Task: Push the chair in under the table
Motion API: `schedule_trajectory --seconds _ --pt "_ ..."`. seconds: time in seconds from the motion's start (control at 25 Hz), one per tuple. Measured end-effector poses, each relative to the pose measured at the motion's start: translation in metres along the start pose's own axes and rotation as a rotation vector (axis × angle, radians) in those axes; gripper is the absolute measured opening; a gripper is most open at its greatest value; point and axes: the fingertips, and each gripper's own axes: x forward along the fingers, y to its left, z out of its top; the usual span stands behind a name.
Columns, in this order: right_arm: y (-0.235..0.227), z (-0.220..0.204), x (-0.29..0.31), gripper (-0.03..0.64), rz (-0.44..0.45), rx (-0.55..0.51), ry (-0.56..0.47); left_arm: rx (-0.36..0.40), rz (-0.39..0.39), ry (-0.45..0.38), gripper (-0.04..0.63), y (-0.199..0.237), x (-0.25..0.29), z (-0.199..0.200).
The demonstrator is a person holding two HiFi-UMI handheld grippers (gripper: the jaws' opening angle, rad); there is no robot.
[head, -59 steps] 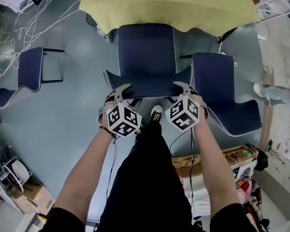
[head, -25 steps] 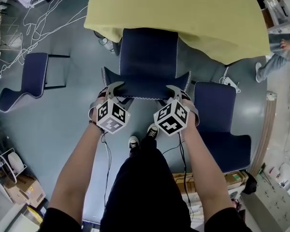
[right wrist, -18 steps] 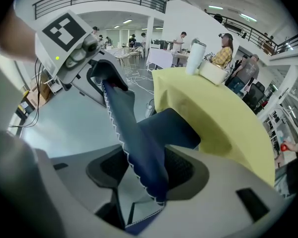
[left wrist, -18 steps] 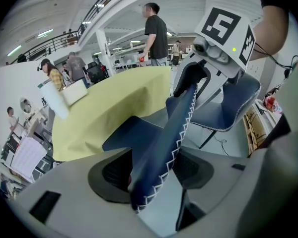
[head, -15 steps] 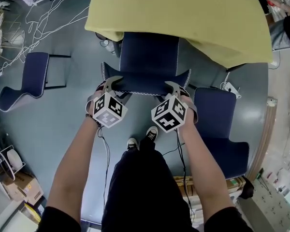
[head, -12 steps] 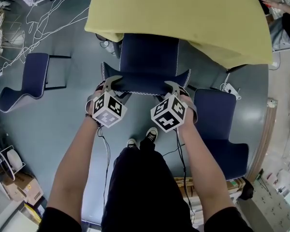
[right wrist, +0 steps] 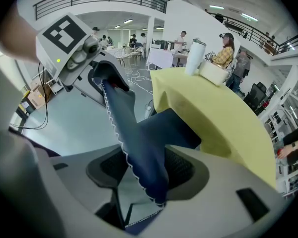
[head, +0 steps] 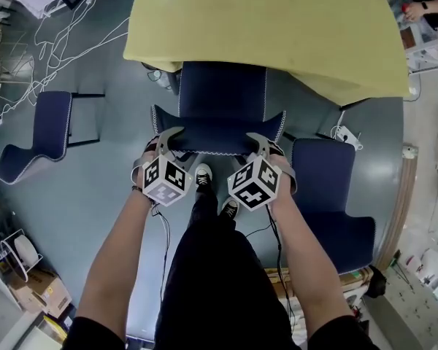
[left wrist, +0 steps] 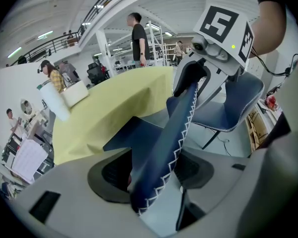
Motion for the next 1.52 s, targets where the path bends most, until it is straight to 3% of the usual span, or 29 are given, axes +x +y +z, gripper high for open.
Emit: schedule_trajectory --seconds 0.4,1.28,1.52 --pt "-0.008 0.000 0.002 0.227 -0.015 0.008 0.018 0.015 0.001 0.012 0.251 0.005 0.006 0.003" --pt "-0.109 0.063 0.040 0.224 -0.063 -0.003 -0.017 0.053 0.029 0.007 0.250 0.117 0.054 0.045" --pt "-0.121 0.062 0.042 0.224 -0.052 -0.002 -0.013 0.060 0.037 0.017 0.250 0.122 0.062 0.052"
